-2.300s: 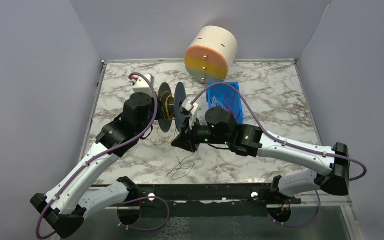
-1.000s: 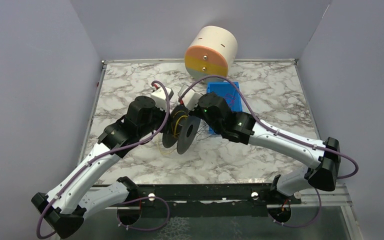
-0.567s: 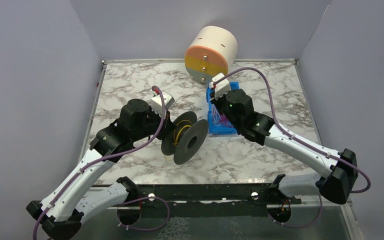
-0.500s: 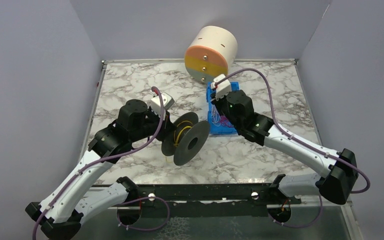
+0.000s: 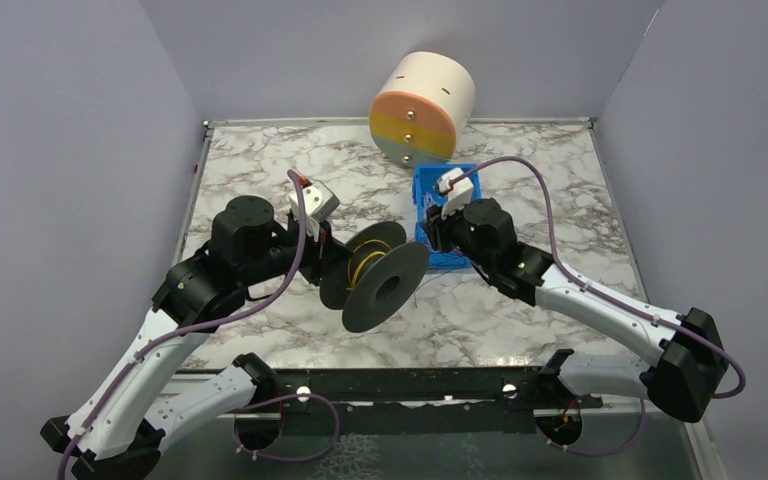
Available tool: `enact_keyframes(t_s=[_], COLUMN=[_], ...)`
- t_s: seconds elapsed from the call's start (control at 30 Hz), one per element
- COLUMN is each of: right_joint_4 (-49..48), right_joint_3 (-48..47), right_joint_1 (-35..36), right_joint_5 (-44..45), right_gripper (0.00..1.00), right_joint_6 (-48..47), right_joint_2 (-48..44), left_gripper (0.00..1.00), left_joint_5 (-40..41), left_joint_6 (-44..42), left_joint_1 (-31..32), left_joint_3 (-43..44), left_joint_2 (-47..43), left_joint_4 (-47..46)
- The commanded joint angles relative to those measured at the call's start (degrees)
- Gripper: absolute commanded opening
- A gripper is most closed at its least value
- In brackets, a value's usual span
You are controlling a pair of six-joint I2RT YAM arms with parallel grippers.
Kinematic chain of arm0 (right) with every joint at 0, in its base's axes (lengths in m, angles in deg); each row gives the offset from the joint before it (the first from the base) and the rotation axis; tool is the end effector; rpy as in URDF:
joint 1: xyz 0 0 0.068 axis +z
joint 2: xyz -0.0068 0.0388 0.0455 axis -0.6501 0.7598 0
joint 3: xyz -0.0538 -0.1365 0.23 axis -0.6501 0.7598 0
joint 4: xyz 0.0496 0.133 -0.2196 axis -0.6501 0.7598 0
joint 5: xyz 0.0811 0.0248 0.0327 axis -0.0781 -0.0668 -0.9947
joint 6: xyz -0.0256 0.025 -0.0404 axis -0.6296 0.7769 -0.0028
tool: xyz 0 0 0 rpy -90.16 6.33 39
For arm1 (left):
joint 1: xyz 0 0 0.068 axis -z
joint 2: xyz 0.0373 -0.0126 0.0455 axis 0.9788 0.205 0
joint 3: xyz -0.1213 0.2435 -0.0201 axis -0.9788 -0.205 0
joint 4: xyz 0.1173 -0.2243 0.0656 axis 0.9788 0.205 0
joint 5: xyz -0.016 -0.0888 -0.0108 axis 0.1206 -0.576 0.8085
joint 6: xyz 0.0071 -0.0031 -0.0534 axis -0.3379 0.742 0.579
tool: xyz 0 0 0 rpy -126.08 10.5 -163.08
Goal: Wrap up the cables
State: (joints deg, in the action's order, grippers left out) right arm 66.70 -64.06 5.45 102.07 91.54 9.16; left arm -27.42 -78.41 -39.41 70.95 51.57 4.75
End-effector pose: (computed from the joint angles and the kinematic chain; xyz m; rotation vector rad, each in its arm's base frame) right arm 0.2027 0.1980 0.3035 -0.5524 1.8033 0.3531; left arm 0.1098 -0.1015 0.4104 0.7612 1.8650 -0.8001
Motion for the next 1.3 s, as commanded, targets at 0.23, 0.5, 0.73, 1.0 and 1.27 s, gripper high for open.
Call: enact_keyframes(t_s=[0.23,0.5,0.73,1.0,1.27], right_joint_4=[3.5,8.9,5.9,-7.3,-20.9], right_joint_3=[8.7,11.6,16.1,22.2,25.7], right_joint_1=[-0.8,-0.9,-0.8,-0.8,-0.8], right_joint_5=[-6.8,-15.1,-28.9,-40.0,-40.5], right_gripper=[0.44,0.54,0.61,0.63,0.64], right_joint_6=[7.4,10.3,13.5,22.0,30.2], right_joint_2=[-10.3,-15.1,-15.2,-9.0,-2.8], left_gripper=[0.0,0.0,0.0,0.0,0.0], left_joint_5=[-2.4,-2.9,-3.5,-4.0,-4.9], left_joint_6=[-1.6,-2.2,-2.1,-2.0,-1.3], left_joint_1=[0.2,0.2,0.2,0.2,0.2], left_joint_3=[6.4,7.4,8.0,8.8,8.9], left_joint_2=[0.8,1.3,2.0,2.2,2.5], left_joint_4=[0.7,2.0,2.1,2.2,1.9])
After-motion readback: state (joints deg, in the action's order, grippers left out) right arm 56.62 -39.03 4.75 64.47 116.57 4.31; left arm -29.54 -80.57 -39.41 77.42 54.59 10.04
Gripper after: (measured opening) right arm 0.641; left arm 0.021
